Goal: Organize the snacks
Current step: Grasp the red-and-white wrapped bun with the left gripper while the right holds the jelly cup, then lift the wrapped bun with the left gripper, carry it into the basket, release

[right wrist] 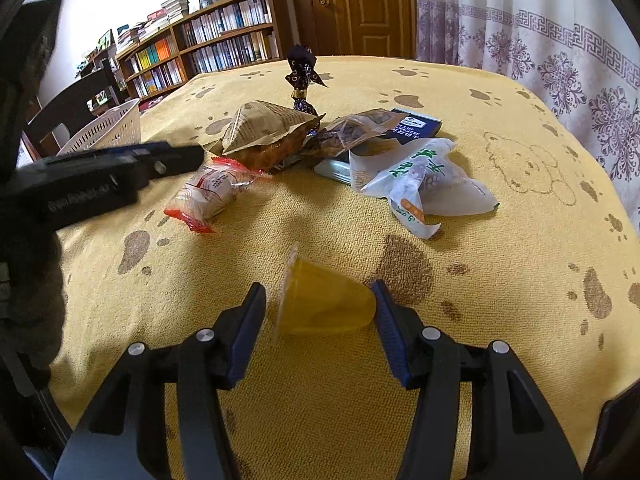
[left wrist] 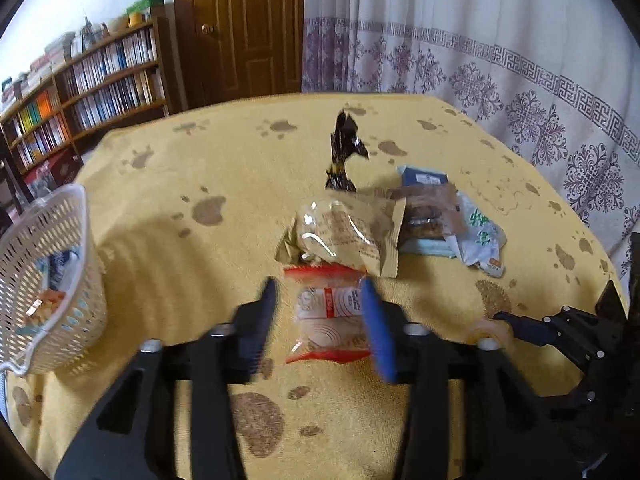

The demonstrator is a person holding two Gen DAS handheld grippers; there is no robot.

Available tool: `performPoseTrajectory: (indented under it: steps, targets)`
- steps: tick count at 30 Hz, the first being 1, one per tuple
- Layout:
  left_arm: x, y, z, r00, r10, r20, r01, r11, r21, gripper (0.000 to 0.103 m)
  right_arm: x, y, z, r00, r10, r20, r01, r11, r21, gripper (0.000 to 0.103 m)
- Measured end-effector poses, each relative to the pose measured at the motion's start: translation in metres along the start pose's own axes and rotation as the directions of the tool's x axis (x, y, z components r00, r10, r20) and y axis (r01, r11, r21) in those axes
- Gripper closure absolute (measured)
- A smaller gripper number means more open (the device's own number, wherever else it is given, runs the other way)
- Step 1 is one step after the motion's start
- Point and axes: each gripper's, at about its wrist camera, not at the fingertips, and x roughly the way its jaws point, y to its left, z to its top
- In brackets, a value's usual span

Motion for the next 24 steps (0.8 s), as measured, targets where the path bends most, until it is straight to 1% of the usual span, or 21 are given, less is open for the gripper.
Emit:
performPoseTrajectory:
  steps: [8, 11, 14, 16, 22, 24]
  targets:
    - [0.034, -0.01, -0.011, 0.998, 0.015, -0.066, -0.013, 0.999, 0.041, 0.043, -0.001, 0.001, 0.0, 1.0, 0.002, -0.001, -0.002, 1.0, -0.002, 0.047]
    - [0.042, -0.006, -0.015, 0.996, 0.013, -0.088, -0.01, 0.999, 0.033, 0.055, -0.001, 0.002, 0.0, 1.0, -0.001, -0.001, 0.001, 1.0, -0.006, 0.047]
    - [0.036, -0.003, -0.016, 0.998, 0.014, -0.069, -0.012, 1.0, 0.029, 0.06, -0.001, 0.003, -0.001, 1.0, -0.02, 0.002, 0.02, 1.0, -0.014, 0.05]
    - [0.03, -0.002, -0.017, 0.998, 0.024, -0.05, -0.022, 0.999, 0.033, 0.061, -0.003, 0.002, -0.001, 1.0, -0.03, 0.005, 0.03, 1.0, -0.01, 0.056]
    - [0.014, 0.004, -0.016, 0.999, 0.039, -0.02, -0.039, 0.999, 0.02, 0.062, -0.007, 0.005, -0.001, 0.999, -0.045, 0.018, 0.045, 0.999, -0.017, 0.056]
    - [0.008, 0.007, -0.016, 0.999, 0.044, -0.009, -0.044, 0.999, 0.012, 0.065, -0.009, 0.006, 0.0, 0.999, -0.043, 0.025, 0.043, 0.999, -0.014, 0.056]
